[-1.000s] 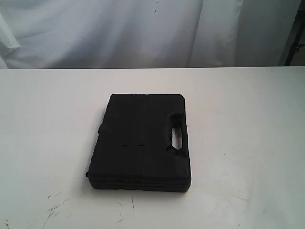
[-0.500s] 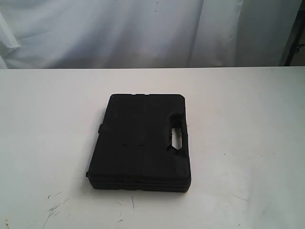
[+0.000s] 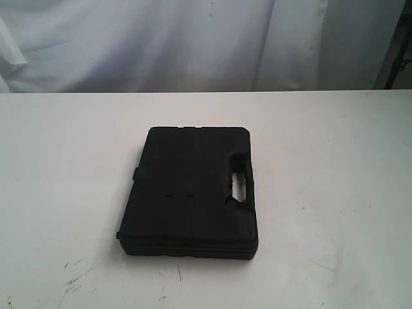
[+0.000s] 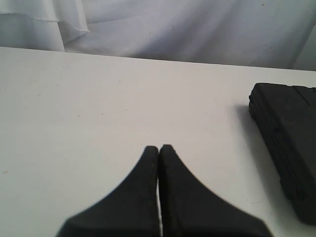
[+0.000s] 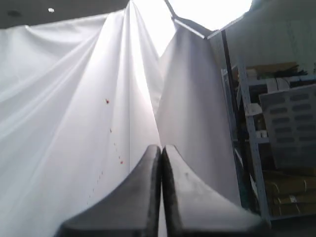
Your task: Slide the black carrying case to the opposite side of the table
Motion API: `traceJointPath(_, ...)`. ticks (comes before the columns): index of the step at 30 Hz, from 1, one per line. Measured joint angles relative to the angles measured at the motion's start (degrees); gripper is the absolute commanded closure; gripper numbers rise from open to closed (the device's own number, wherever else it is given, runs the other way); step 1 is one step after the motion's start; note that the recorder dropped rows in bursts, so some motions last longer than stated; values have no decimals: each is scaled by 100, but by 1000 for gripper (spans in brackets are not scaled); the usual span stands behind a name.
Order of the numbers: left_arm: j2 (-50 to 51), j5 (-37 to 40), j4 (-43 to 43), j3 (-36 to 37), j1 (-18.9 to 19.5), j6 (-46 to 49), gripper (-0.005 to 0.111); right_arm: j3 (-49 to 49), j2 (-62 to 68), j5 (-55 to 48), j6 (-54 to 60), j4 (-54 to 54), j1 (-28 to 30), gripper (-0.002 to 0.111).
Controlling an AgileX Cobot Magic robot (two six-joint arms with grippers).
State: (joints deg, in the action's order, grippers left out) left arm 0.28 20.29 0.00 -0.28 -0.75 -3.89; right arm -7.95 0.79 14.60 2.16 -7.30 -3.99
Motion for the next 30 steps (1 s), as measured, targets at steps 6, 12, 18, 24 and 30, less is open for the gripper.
traceJointPath(6, 0, 0, 0, 0, 0, 0, 107, -1123, 822, -413, -17, 0, 0, 108)
traceJointPath(12, 0, 0, 0, 0, 0, 0, 107, -2185, 2126, -1347, -28, 0, 0, 108)
traceJointPath(18, 0, 0, 0, 0, 0, 0, 107, -3034, 3417, -2918, 34, 0, -48, 108)
traceJointPath(24, 0, 0, 0, 0, 0, 0, 107, -3226, 4400, -4552, 81, -133, -408, 108)
traceJointPath(30, 0, 0, 0, 0, 0, 0, 107, -3226, 4979, -6059, 81, -233, -601, 108)
